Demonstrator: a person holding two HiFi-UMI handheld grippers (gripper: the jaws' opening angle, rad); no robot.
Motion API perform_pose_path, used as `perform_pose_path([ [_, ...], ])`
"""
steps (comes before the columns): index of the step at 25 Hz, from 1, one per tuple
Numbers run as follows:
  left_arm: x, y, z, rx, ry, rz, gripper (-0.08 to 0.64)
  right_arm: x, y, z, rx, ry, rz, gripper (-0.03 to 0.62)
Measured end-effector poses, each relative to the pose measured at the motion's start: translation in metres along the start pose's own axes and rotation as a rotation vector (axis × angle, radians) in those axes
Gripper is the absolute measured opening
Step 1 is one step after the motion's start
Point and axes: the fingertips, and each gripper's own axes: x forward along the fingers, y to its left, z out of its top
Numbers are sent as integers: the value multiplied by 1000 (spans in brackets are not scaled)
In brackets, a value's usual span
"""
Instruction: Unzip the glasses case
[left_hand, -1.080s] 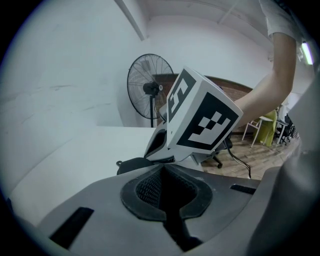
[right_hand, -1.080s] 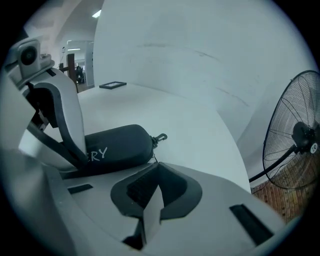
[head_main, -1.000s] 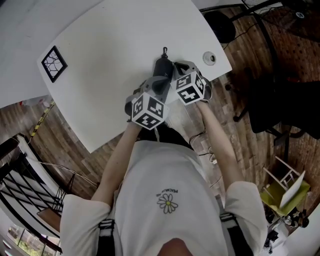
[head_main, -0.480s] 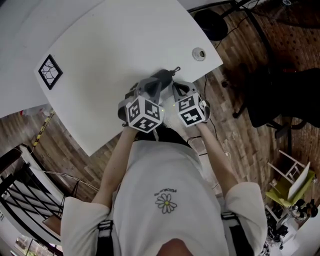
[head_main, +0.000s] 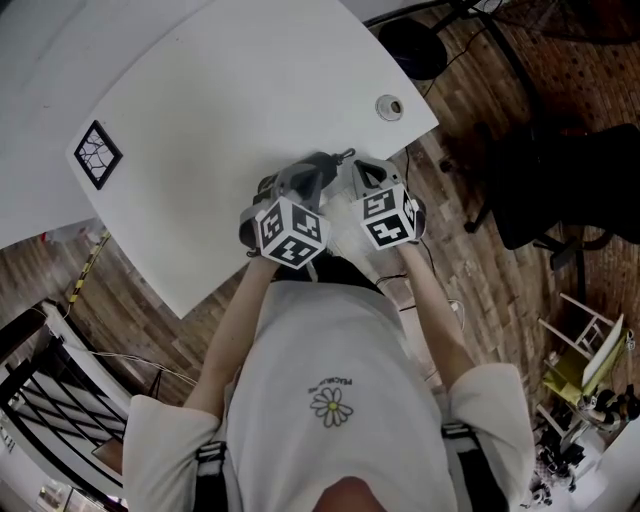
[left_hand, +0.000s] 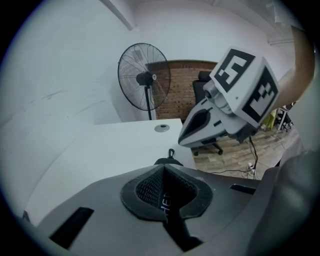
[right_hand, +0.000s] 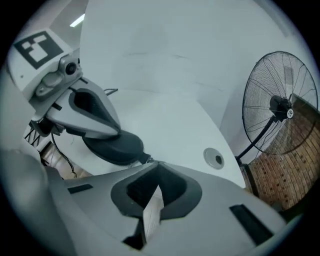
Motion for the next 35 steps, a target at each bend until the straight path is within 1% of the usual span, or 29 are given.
perform_pose_path([
  [1, 0, 1, 0, -1, -1, -1, 12, -1, -3, 5, -10, -17, 32, 6],
  [2, 0, 1, 0, 0, -1, 0, 12, -2, 0, 8, -31, -32, 84, 6],
  [4, -1, 0, 0, 2, -1, 1, 12, -2, 13, 9, -97, -40, 174, 6],
  [7, -1, 0, 1, -4, -2, -5, 12, 6, 29, -3, -195, 6, 217, 11],
  [8, -1, 0, 2, -6, -2, -7, 12, 8, 35, -6, -221, 20, 235, 87],
  [9, -1, 0, 2, -8, -2, -8, 12, 10, 40, -7, -238, 26, 255, 137],
  [11, -2, 0, 1, -9, -2, -9, 12, 15, 48, -4, -264, 19, 279, 146],
  [14, -2, 1, 1, -8, -3, -8, 12, 23, 53, -2, -368, 24, 285, 146],
  [16, -2, 1, 1, -8, -3, -8, 12, 25, 54, -3, -401, 34, 294, 144],
  [18, -2, 1, 0, -6, -3, -6, 12, 24, 54, -3, -383, 37, 305, 119],
  [20, -2, 1, 1, -5, -3, -4, 12, 24, 54, -5, -365, 36, 292, 90],
  [21, -2, 1, 1, -5, -3, -4, 12, 24, 53, -6, -365, 35, 275, 29],
  [22, -1, 1, 1, -5, -2, -4, 12, 24, 52, -7, -365, 34, 259, 22],
  [25, -1, 1, 1, -2, -2, -3, 12, 24, 50, -8, -356, 41, 239, 12],
  [29, -1, 1, 1, -1, -5, 0, 12, 21, 48, -8, -394, 78, 202, 9],
  [33, -2, 1, 0, 1, -3, 1, 12, 21, 49, -9, -352, 112, 173, 8],
  [35, -3, 0, 0, 0, -2, 3, 12, 21, 47, -9, -383, 124, 145, 8],
])
